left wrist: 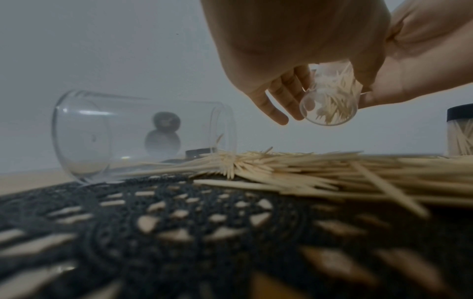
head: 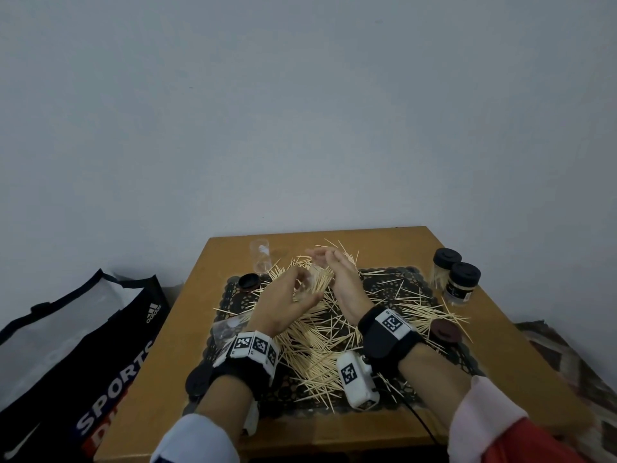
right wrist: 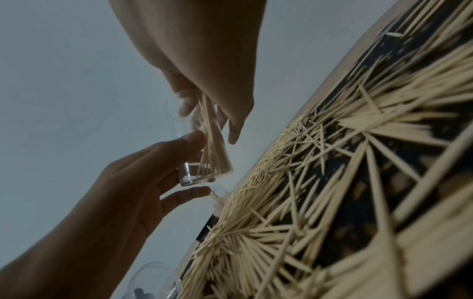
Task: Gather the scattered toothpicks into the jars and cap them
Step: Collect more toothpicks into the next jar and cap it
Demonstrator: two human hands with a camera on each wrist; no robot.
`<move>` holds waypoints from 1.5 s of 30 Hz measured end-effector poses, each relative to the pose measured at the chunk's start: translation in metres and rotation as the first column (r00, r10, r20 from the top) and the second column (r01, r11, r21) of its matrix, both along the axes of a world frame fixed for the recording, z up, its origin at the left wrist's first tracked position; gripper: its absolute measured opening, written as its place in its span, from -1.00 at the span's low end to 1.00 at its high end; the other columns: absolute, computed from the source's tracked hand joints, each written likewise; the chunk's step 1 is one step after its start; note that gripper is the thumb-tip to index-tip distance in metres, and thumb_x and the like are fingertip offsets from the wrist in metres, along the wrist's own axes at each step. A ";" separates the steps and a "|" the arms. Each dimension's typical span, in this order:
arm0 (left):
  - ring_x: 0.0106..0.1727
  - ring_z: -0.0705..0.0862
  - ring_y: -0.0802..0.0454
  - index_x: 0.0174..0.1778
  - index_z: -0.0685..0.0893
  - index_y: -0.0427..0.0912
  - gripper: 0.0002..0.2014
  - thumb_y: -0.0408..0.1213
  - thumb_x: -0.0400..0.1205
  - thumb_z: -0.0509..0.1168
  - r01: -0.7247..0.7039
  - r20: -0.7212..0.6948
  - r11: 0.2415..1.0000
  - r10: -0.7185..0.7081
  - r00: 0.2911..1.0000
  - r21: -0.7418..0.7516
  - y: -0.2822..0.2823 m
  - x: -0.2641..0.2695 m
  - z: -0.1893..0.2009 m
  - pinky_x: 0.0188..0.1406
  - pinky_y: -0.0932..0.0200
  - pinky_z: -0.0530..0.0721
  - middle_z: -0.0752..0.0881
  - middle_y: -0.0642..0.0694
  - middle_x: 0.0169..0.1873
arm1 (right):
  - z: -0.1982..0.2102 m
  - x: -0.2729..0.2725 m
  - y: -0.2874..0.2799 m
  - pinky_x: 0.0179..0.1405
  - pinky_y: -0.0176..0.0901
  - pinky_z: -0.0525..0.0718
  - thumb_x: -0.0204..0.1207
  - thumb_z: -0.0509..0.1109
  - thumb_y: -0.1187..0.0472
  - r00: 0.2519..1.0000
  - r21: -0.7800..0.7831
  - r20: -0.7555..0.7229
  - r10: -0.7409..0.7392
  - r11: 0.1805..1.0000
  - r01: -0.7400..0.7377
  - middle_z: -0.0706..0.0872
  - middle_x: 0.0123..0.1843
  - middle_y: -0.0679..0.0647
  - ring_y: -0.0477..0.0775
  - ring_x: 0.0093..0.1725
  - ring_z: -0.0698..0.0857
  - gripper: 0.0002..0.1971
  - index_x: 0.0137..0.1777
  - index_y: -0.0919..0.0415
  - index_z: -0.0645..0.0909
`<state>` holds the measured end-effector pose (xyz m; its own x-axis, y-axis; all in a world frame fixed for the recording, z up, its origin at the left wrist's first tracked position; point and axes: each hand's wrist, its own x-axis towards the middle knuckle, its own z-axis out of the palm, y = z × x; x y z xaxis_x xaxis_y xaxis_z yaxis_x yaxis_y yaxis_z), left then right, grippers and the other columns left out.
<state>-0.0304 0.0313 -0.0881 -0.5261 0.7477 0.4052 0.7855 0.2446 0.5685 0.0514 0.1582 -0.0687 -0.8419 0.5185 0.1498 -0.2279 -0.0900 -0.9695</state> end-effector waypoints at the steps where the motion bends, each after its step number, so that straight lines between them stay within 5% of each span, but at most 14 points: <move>1: -0.04 0.64 0.13 0.16 0.55 -0.09 -0.62 0.08 0.59 0.39 0.000 0.000 1.000 0.000 1.000 0.006 0.000 0.000 0.000 -0.09 0.27 0.57 0.67 0.05 -0.02 | 0.000 0.000 0.000 0.57 0.26 0.31 0.75 0.09 0.17 1.000 0.011 0.014 -0.002 1.000 0.002 0.72 0.30 -0.07 -0.07 0.41 0.57 -0.72 0.18 0.13 0.65; 7: -0.01 0.64 0.13 0.22 0.55 -0.10 -0.58 0.09 0.59 0.40 0.001 -0.015 1.000 -0.001 1.000 0.017 -0.001 0.000 0.001 -0.03 0.21 0.61 0.67 0.05 0.02 | 0.004 0.001 0.005 0.60 0.31 0.22 0.75 0.06 0.05 0.997 0.002 0.083 -0.004 1.000 0.004 0.58 0.47 -0.09 -0.03 0.50 0.47 -0.66 0.46 -0.13 0.47; 11: 0.01 0.65 0.10 0.25 0.55 -0.13 -0.56 0.06 0.59 0.40 -0.009 -0.041 1.000 0.010 0.999 0.024 -0.001 0.001 0.003 -0.07 0.29 0.55 0.68 0.01 0.08 | 0.009 0.006 0.010 0.48 0.18 0.47 0.75 0.09 0.19 0.987 -0.060 0.140 0.079 0.996 -0.071 0.70 0.33 0.04 0.09 0.32 0.63 -0.61 0.56 0.05 0.39; 14: 0.03 0.65 0.10 0.25 0.54 -0.13 -0.56 0.07 0.60 0.39 -0.031 -0.061 0.999 0.031 0.998 0.011 -0.002 0.002 0.003 -0.14 0.35 0.48 0.68 0.01 0.09 | 0.014 0.013 0.017 0.35 0.11 0.59 0.73 0.11 0.06 0.972 0.006 0.186 0.147 0.989 -0.151 0.70 0.28 0.07 0.15 0.26 0.65 -0.61 0.50 0.12 0.42; 18: 0.04 0.64 0.11 0.24 0.54 -0.12 -0.56 0.09 0.60 0.39 -0.060 -0.080 0.998 0.060 0.995 0.000 -0.003 0.002 0.003 -0.21 0.45 0.41 0.67 0.03 0.08 | 0.020 0.017 0.040 0.10 -0.02 0.68 0.73 0.12 -0.01 0.940 0.211 0.341 -0.009 0.975 -0.067 0.67 0.26 0.17 0.12 0.12 0.66 -0.60 0.42 0.20 0.50; 20: 0.05 0.64 0.10 0.22 0.53 -0.10 -0.58 0.09 0.59 0.39 -0.056 -0.075 0.998 0.055 0.996 -0.009 -0.002 0.002 0.003 -0.21 0.48 0.39 0.66 0.03 0.08 | 0.022 0.020 0.054 -0.09 -0.20 0.66 0.70 0.21 0.05 0.862 0.458 0.493 -0.115 0.877 -0.145 0.66 0.23 0.13 -0.02 -0.01 0.63 -0.63 0.38 0.26 0.53; 22: 0.06 0.63 0.11 0.20 0.52 -0.07 -0.59 0.11 0.59 0.38 -0.053 -0.081 0.998 0.051 0.995 -0.022 -0.002 0.001 0.002 -0.21 0.47 0.40 0.66 0.04 0.07 | 0.018 0.024 0.067 0.08 -0.13 0.66 0.60 0.33 -0.10 0.717 0.629 0.659 -0.226 0.688 -0.362 0.58 0.39 0.17 0.05 0.18 0.62 -0.45 0.45 0.26 0.47; 24: 0.06 0.63 0.12 0.18 0.51 -0.04 -0.61 0.11 0.59 0.38 -0.053 -0.091 0.998 0.050 0.995 -0.033 -0.003 0.000 0.001 -0.21 0.43 0.42 0.65 0.06 0.07 | 0.009 0.030 0.072 0.52 0.20 0.39 0.39 0.37 -0.40 0.518 0.612 0.786 -0.338 0.547 -0.571 0.20 0.67 0.30 0.30 0.60 0.30 0.00 0.67 0.21 0.17; 26: 0.05 0.63 0.13 0.16 0.50 -0.01 -0.63 0.11 0.59 0.38 -0.048 -0.094 0.998 0.044 0.995 -0.037 -0.003 -0.001 0.001 -0.19 0.37 0.46 0.65 0.07 0.06 | 0.003 0.040 0.071 0.61 0.33 0.08 0.22 0.38 -0.53 0.388 0.531 0.846 -0.366 0.509 -0.677 -0.14 0.73 0.28 0.35 0.69 -0.07 0.25 0.73 0.13 -0.12; 28: 0.05 0.63 0.13 0.16 0.50 -0.02 -0.62 0.11 0.59 0.38 -0.043 -0.093 0.998 0.039 0.995 -0.042 -0.003 -0.001 0.001 -0.16 0.32 0.50 0.65 0.08 0.05 | -0.002 0.048 0.067 0.64 0.36 0.01 0.17 0.44 -0.52 0.343 0.488 0.867 -0.360 0.485 -0.726 -0.22 0.73 0.26 0.34 0.69 -0.17 0.32 0.72 0.12 -0.18; 34: 0.03 0.62 0.15 0.18 0.51 -0.01 -0.61 0.13 0.58 0.38 -0.053 -0.088 0.997 0.048 0.995 -0.054 -0.003 -0.002 -0.001 -0.13 0.28 0.53 0.64 0.10 0.05 | -0.004 0.051 0.059 0.58 0.20 0.29 0.30 0.56 -0.25 0.502 0.643 0.766 -0.403 0.467 -0.607 0.15 0.67 0.23 0.28 0.65 0.14 0.01 0.63 0.22 0.22; 39: 0.02 0.61 0.17 0.21 0.52 -0.05 -0.59 0.12 0.58 0.39 -0.052 -0.081 0.997 0.048 0.996 -0.055 -0.003 -0.001 0.000 -0.13 0.32 0.49 0.63 0.12 0.04 | -0.002 0.052 0.065 0.21 -0.08 0.61 0.43 0.55 0.15 0.609 0.724 0.684 -0.401 0.478 -0.498 0.57 0.39 0.15 0.12 0.30 0.58 -0.41 0.44 0.27 0.49; 42: 0.03 0.62 0.17 0.20 0.52 -0.04 -0.58 0.13 0.58 0.38 -0.050 -0.080 0.997 0.046 0.996 -0.057 -0.003 -0.002 -0.002 -0.10 0.28 0.53 0.64 0.12 0.04 | -0.001 0.053 0.067 0.25 -0.01 0.61 0.45 0.51 -0.09 0.593 0.709 0.701 -0.396 0.480 -0.517 0.57 0.40 0.16 0.15 0.32 0.58 -0.32 0.46 0.28 0.48; 45: 0.04 0.62 0.17 0.22 0.53 -0.04 -0.57 0.14 0.57 0.38 -0.048 -0.077 0.997 0.044 0.996 -0.057 -0.003 -0.004 -0.003 -0.04 0.22 0.59 0.64 0.11 0.05 | -0.003 0.054 0.067 0.32 0.09 0.55 0.28 0.52 -0.35 0.520 0.684 0.726 -0.450 0.395 -0.613 0.46 0.42 0.15 0.18 0.41 0.46 -0.14 0.43 0.24 0.46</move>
